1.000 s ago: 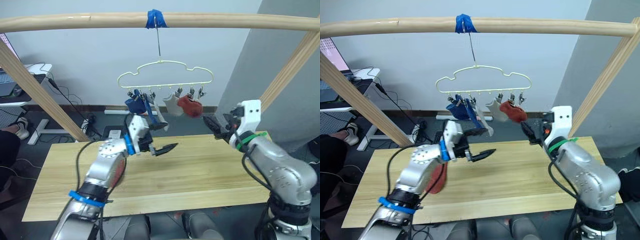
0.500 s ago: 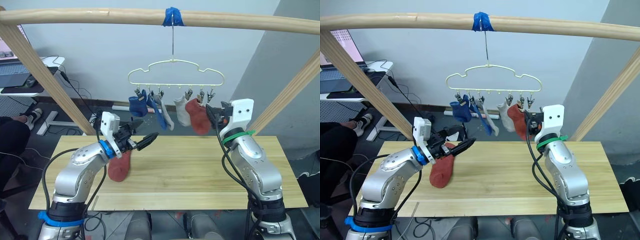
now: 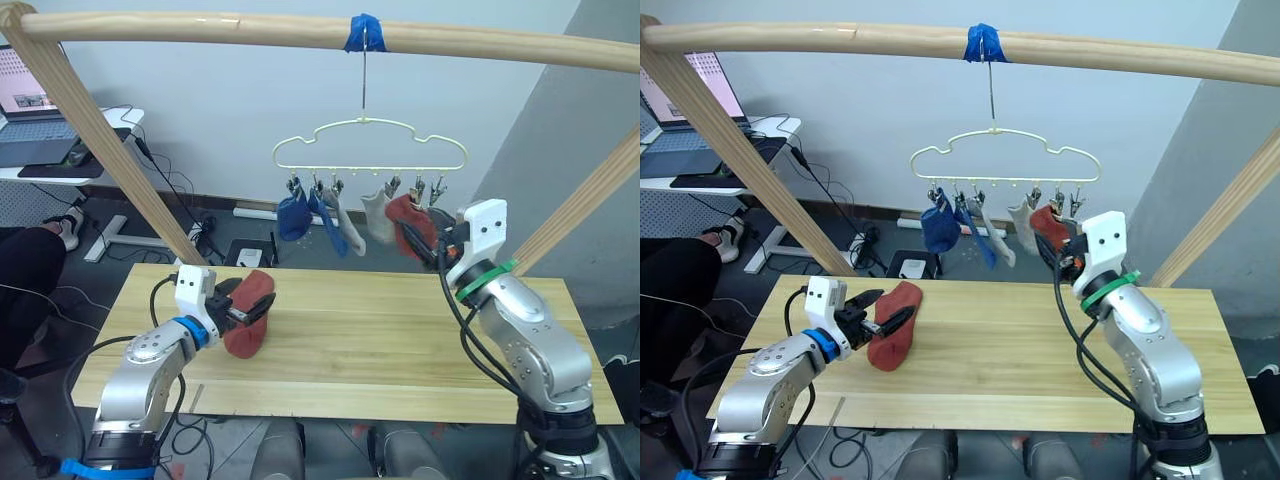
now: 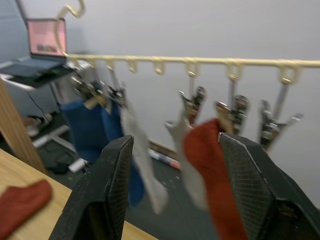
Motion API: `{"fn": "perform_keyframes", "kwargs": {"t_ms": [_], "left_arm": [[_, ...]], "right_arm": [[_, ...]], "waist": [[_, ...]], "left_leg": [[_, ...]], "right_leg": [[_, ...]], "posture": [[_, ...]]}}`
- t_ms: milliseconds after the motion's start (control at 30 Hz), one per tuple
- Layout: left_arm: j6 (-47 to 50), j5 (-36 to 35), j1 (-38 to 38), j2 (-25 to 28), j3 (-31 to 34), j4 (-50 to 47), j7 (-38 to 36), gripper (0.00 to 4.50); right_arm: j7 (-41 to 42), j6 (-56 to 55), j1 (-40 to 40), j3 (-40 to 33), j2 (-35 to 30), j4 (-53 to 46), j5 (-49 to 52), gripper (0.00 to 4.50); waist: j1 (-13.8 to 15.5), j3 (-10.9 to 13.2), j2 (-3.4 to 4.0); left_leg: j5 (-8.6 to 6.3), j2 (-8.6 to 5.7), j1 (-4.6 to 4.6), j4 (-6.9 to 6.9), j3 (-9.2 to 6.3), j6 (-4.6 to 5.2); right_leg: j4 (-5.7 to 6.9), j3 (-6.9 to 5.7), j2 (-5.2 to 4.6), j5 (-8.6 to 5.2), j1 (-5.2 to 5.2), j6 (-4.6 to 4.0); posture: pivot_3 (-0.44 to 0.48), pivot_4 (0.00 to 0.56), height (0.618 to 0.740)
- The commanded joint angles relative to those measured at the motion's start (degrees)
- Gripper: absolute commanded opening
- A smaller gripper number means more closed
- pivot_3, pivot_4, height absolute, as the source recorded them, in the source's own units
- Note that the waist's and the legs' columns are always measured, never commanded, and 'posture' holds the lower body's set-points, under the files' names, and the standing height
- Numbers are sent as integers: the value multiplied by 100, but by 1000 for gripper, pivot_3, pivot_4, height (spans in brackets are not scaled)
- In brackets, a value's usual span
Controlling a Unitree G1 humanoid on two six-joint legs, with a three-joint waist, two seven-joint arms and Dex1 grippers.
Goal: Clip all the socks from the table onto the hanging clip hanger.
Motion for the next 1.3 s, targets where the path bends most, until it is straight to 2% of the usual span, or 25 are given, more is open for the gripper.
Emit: {"fn": "perform_keyframes", "kwargs": {"t_ms": [33, 267, 367, 600, 900, 1300], "left_arm": [[-296, -364, -25, 44, -132, -810, -639, 4500], [22, -1321, -170, 266, -199, -1886, -1571, 4500], [-3, -1446, -341, 266, -119, -1934, -1602, 4500], [-534, -1274, -879, 94, -6, -1884, -1392, 4500], [-529, -1207, -801, 109, -133, -1857, -1266, 4500], [-534, -1184, -809, 83, -166, -1793, -1192, 4500]], "right_arm": [[-238, -274, -239, -100, 86, 191, -321, 2848], [-834, -727, -533, 46, 650, 639, -957, 2848], [-985, -908, -663, 66, 855, 836, -1144, 2848], [-1297, -1211, -836, 25, 1201, 1205, -1438, 2848], [-1785, -1280, -1067, -75, 1463, 1583, -1761, 2848], [-1957, -1546, -1393, -165, 1609, 2209, -1867, 2848]], "waist": [[-4, 0, 0], [-19, 0, 0], [-14, 0, 0], [-7, 0, 0], [-4, 0, 0], [-3, 0, 0]], "left_leg": [[1, 0, 0, 0, 0, -1], [1, 1, 0, -8, 0, -2], [1, 0, 0, -7, 0, -2], [1, -1, 0, -3, 0, -2], [1, 0, 0, -5, -1, -2], [1, 0, 0, -4, -1, -2]], "right_leg": [[1, -1, 1, 0, 0, 0], [2, -2, 2, 2, -4, -3], [2, -1, 2, 2, -4, -3], [3, -1, 2, 3, -2, -4], [5, -3, 2, 3, -3, -5], [6, -3, 2, 3, -3, -5]], "posture": [[36, 162, 740], [46, 160, 740], [46, 160, 740], [44, 164, 740], [63, 171, 740], [69, 170, 740]]}}
